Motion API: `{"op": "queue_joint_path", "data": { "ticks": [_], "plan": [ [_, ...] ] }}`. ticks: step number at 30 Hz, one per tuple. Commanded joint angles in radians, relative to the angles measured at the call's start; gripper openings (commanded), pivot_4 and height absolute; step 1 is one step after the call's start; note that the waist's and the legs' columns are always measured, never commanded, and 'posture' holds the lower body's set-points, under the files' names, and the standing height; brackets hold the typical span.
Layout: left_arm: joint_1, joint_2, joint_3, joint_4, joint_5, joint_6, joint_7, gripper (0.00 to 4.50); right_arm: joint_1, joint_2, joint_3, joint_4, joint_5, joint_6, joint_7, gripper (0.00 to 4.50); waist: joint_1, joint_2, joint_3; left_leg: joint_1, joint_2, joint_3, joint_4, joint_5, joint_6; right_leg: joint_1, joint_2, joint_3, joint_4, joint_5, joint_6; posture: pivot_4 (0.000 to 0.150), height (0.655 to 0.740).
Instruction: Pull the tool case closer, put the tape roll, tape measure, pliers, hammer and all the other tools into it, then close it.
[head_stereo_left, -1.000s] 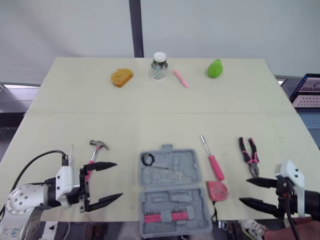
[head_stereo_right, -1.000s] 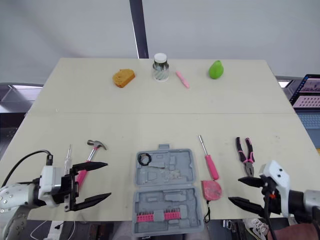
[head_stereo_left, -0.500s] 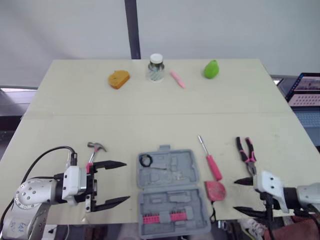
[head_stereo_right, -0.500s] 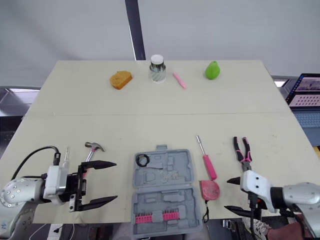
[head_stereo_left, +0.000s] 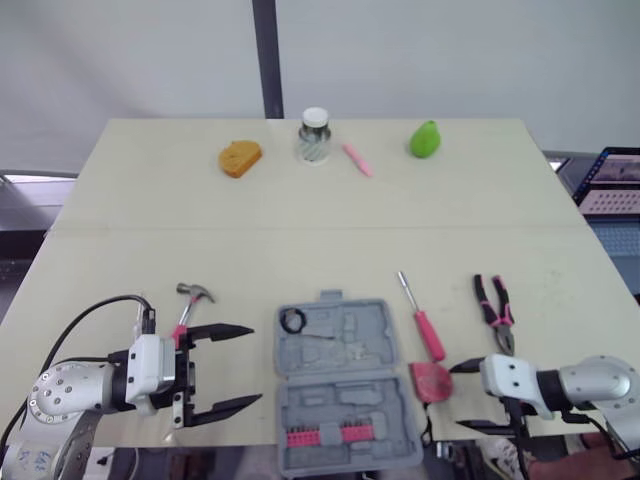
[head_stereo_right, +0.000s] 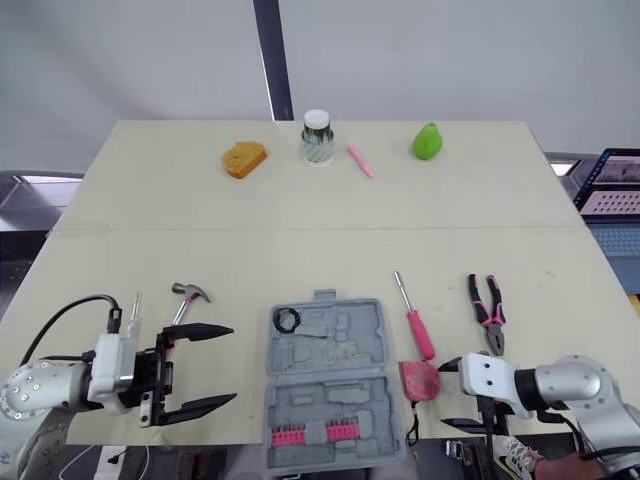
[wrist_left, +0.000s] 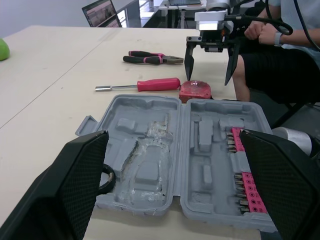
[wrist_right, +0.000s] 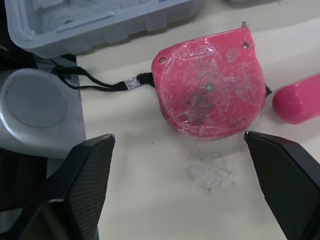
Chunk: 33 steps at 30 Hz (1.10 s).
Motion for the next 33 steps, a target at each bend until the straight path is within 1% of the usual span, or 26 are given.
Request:
{"op": "queue_joint_path", "data": {
  "ticks": [1,13,24,33],
  "plan": [
    [0.007,0.008,0.021,-0.041,-0.015,-0.002,0.007,4.5,-0.021,0.009,0.013,0.022,-0.018,-0.036,-0.01,4.4,-0.001,0.0,0.0,0.0,0.0,0.0,0.0,0.0,0.0,0.0,0.0,0.0,0.0,0.0,0.0,0.15,0.695],
    [0.035,0.002,0.026,-0.065,-0.015,-0.001,0.02,4.5,-0.084,0.046,0.04,0.076,-0.034,-0.088,-0.033,4.4,-0.001,0.0,0.0,0.0,0.0,0.0,0.0,0.0,0.0,0.0,0.0,0.0,0.0,0.0,0.0,0.15,0.695],
    [0.043,-0.001,0.021,-0.074,-0.012,-0.002,0.031,4.5,-0.128,0.084,0.061,0.09,-0.046,-0.094,-0.046,4.4,-0.001,0.0,0.0,0.0,0.0,0.0,0.0,0.0,0.0,0.0,0.0,0.0,0.001,0.0,0.0,0.15,0.695],
    [0.038,-0.001,0.014,-0.073,-0.011,-0.001,0.038,4.5,-0.108,0.077,0.072,0.08,-0.046,-0.118,-0.043,4.4,-0.001,0.0,0.0,0.0,0.0,0.0,0.0,0.0,0.0,0.0,0.0,0.0,0.0,0.0,0.0,0.15,0.695]
  ]
}}
